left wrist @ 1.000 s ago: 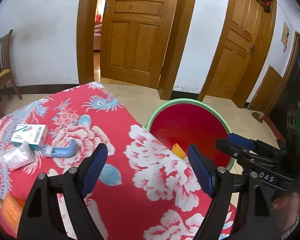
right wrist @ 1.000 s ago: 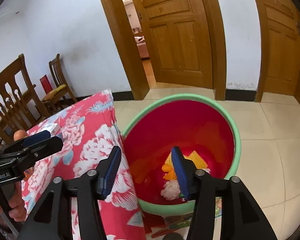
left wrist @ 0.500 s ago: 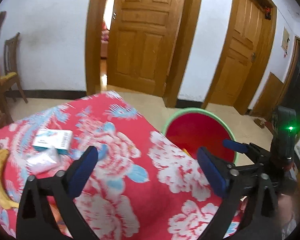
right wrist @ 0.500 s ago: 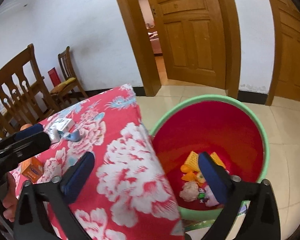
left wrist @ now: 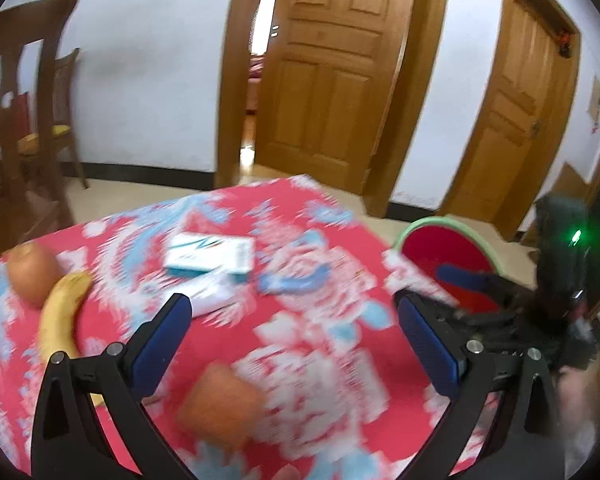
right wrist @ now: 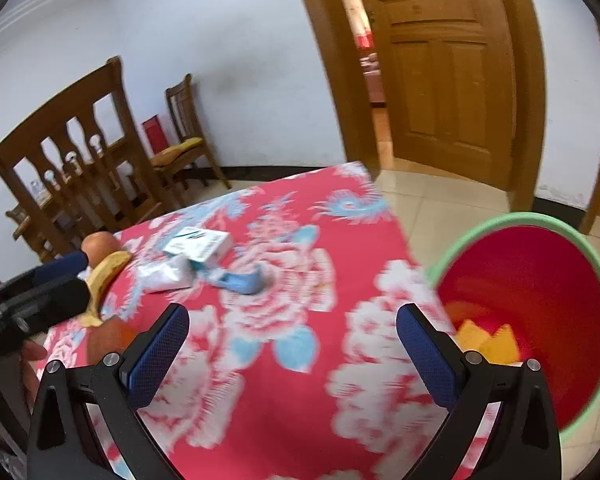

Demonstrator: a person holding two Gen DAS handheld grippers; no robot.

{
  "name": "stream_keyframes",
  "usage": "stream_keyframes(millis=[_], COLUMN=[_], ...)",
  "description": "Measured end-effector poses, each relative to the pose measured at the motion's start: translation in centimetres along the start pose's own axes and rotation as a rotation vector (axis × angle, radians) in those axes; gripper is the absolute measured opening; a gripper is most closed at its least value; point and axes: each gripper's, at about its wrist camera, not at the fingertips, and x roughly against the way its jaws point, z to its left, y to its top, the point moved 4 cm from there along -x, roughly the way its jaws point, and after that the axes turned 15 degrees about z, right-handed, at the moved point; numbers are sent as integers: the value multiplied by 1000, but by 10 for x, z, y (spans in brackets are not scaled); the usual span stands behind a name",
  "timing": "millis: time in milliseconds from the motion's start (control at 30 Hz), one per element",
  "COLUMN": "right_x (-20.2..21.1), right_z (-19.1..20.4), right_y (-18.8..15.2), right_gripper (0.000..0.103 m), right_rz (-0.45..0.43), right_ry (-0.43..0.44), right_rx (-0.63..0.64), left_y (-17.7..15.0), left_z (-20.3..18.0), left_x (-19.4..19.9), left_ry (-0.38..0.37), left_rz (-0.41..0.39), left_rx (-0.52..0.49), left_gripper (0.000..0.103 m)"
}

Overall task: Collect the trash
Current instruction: 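Move both open tools back toward the table, then grasp the orange cardboard box with the left tool while the right tool grasps the blue plastic item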

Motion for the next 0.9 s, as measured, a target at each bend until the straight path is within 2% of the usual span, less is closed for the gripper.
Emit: stream_keyframes(millis=[133, 267, 467, 533, 567, 600, 667, 900], right_x=[-13, -20, -26, -31, -33, -35, -36, -42], right_z=[13, 18, 26, 26, 26, 25, 25, 29], right_y=[-2, -7, -13, -13, -13, -13, -13, -11], right_gripper=[103, 103, 103, 103, 103, 103, 103, 103], right_rz=[21, 42, 63, 76, 84, 88, 93, 104], right_ry=[10, 26, 17, 10, 7, 6, 6, -13], right_rx=[17, 5, 33, 33, 31, 30, 27, 52], left_y=[-25, -53, -63, -62, -61, -61, -60, -51], left_z=[25, 41, 40, 37, 34, 34, 33, 38], left_x=[-7, -18, -24, -24, -24, -24, -19, -1], left_ry=[67, 54, 27, 10, 5, 4, -22, -29], left_rz=[29, 68, 64, 62, 72, 78, 59, 7], left_rx=[50, 90, 81, 66, 62, 64, 65, 67], left_gripper=[101, 101, 99, 84, 64, 56, 56, 56])
